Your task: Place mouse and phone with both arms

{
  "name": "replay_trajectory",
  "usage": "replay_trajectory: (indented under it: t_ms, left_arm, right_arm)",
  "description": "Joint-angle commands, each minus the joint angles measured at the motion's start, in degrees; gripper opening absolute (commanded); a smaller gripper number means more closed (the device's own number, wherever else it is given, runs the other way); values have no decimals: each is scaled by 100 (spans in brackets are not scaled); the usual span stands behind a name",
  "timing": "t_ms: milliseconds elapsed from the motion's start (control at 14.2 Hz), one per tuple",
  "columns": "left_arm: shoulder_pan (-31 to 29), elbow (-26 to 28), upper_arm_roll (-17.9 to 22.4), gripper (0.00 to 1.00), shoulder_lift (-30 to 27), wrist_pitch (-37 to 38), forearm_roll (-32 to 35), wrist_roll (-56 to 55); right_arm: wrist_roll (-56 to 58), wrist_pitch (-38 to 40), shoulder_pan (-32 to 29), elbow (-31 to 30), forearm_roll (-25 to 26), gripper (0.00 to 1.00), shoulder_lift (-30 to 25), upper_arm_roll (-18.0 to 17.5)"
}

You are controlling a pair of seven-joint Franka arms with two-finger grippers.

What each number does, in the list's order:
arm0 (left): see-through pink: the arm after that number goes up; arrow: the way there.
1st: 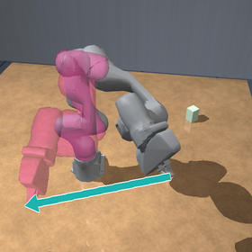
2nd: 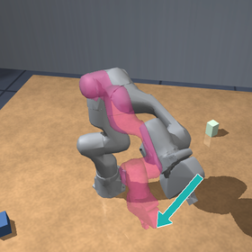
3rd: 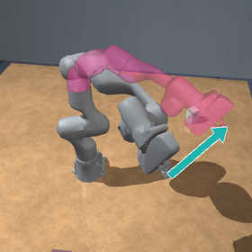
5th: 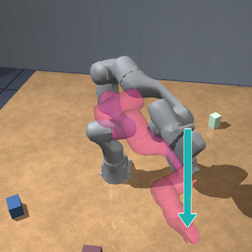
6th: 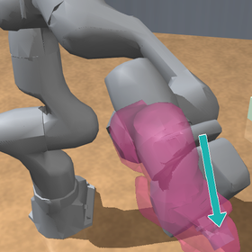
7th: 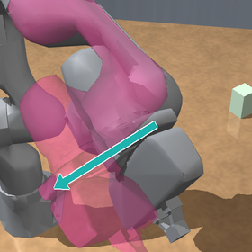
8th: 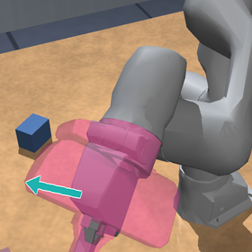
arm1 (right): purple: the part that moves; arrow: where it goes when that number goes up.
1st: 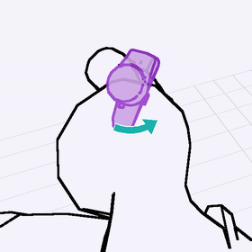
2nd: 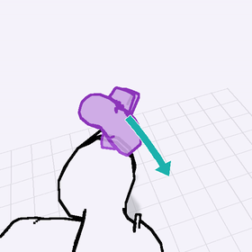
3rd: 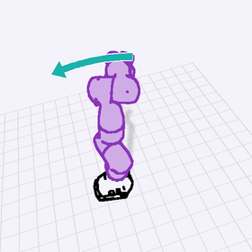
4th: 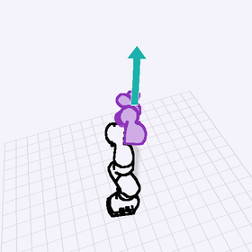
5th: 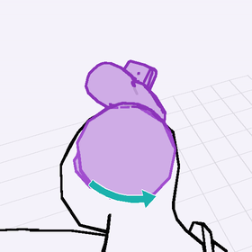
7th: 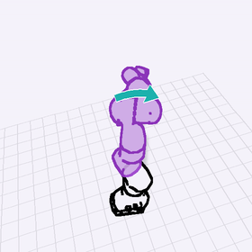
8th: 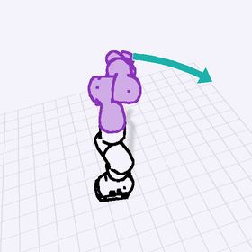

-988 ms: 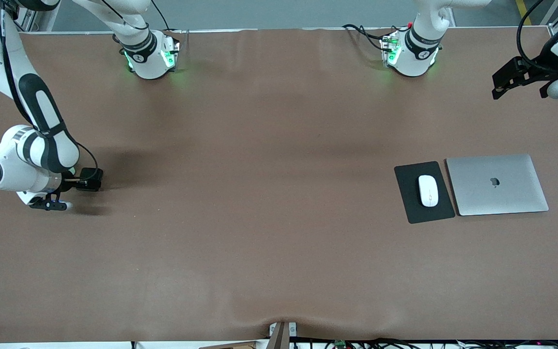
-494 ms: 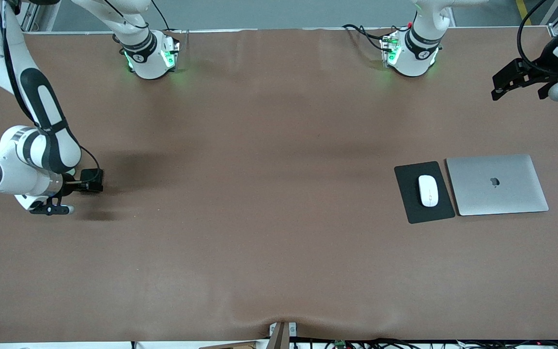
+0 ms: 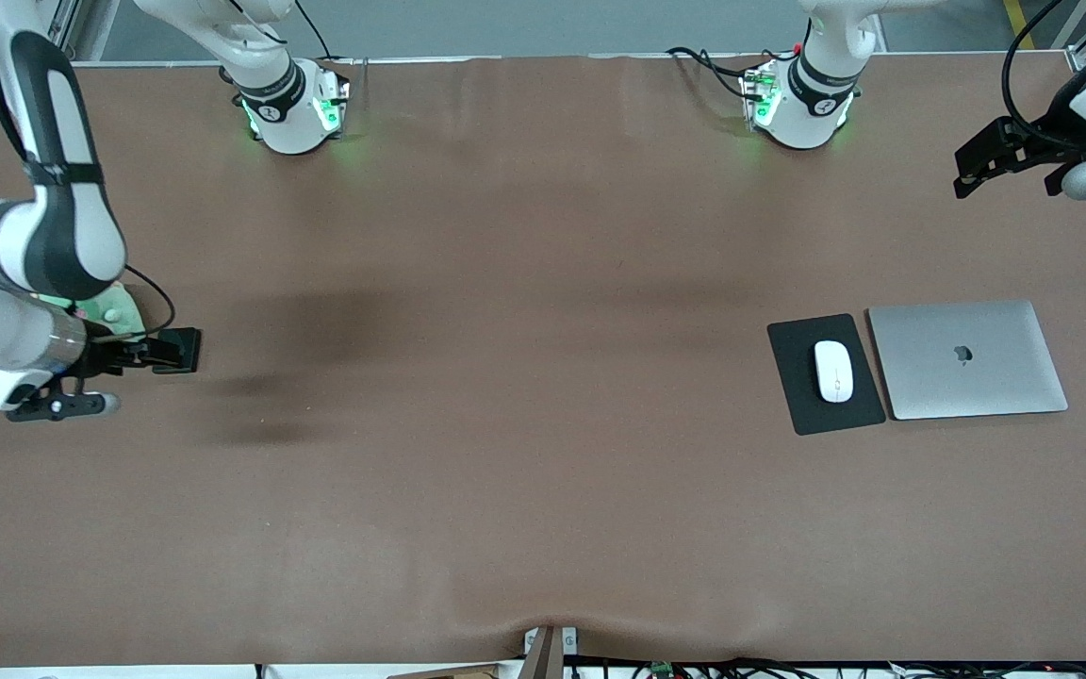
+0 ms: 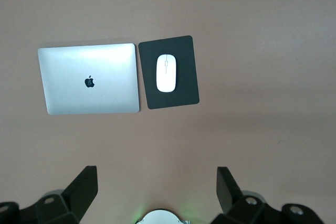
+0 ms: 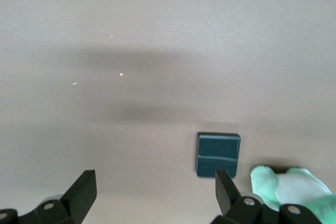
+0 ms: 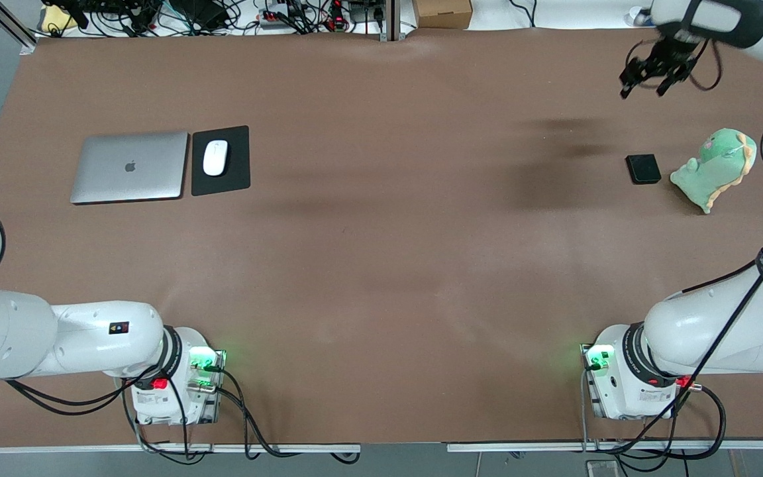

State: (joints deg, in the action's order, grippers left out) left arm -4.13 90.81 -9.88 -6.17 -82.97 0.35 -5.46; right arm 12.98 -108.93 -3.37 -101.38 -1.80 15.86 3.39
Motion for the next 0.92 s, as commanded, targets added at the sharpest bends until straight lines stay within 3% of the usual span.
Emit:
replay_trajectory:
  t_ms: [0, 282, 635, 846]
  left_arm:
    - [-115, -55, -49, 100, 46, -61, -132, 98]
    - [-167, -64, -40, 100, 37, -61, -114, 10]
    - [-282, -64, -40, 100, 2, -105, -105, 36]
    - [-282, -55, -40, 100, -15, -122, -132, 10]
  right_arm:
    - [-94, 1108, 135, 1012, 31, 100, -65, -5]
    - [-444, 1786, 320, 1217, 48, 100, -811, -40]
    - [-1200, 2560, 233, 1243, 84, 100, -1506, -583]
    - [-1201, 2711, -13, 1244, 84, 100, -1796, -638]
